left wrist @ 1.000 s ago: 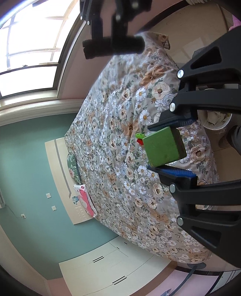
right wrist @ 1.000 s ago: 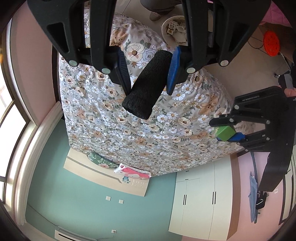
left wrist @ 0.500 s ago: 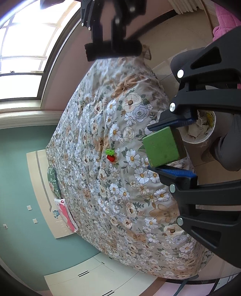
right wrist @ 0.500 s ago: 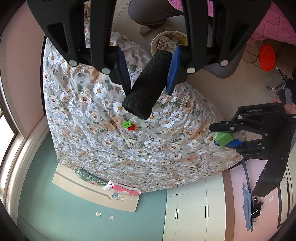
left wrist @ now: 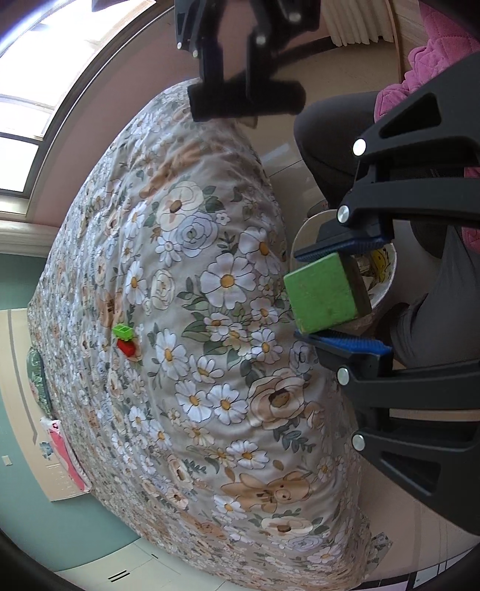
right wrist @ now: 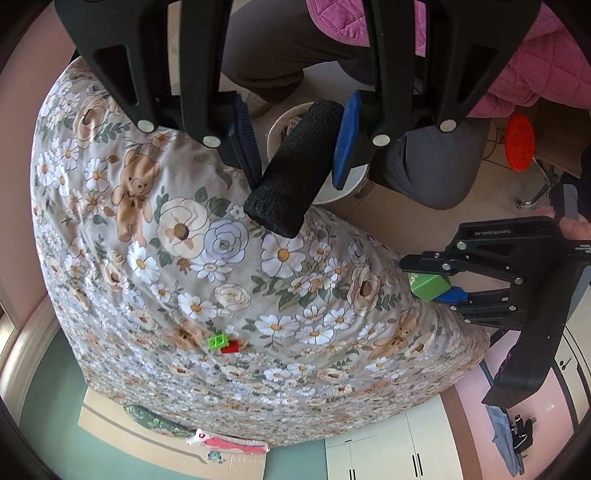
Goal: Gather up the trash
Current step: 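Carry the green block with the left tool while the right tool carries the tube to the wastebasket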
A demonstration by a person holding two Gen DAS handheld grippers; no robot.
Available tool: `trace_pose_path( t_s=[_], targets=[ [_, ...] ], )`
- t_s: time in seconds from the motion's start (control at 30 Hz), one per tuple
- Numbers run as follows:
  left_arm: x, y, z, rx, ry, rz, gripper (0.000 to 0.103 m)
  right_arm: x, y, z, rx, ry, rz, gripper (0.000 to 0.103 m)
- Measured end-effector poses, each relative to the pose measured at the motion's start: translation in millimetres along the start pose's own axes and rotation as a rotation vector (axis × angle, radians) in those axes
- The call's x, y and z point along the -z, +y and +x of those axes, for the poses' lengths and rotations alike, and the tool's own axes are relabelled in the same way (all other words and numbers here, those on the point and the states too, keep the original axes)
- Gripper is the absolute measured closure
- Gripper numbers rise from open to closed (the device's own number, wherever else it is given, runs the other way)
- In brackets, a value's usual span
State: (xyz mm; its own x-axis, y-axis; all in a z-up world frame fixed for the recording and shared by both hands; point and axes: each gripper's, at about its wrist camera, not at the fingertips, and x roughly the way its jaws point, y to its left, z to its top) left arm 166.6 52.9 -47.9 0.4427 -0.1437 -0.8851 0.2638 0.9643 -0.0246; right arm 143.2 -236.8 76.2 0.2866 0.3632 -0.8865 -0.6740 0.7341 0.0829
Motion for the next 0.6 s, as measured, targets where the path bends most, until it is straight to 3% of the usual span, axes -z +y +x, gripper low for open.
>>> trace_pose_path(
  t_s=[0.6],
  targets=[
    [60.8, -3.0, 156.2, 0.112, 0.247, -0.129, 0.064, 55.5, -2.8, 170.4, -0.117, 0.275, 0.098, 0.062]
  ],
)
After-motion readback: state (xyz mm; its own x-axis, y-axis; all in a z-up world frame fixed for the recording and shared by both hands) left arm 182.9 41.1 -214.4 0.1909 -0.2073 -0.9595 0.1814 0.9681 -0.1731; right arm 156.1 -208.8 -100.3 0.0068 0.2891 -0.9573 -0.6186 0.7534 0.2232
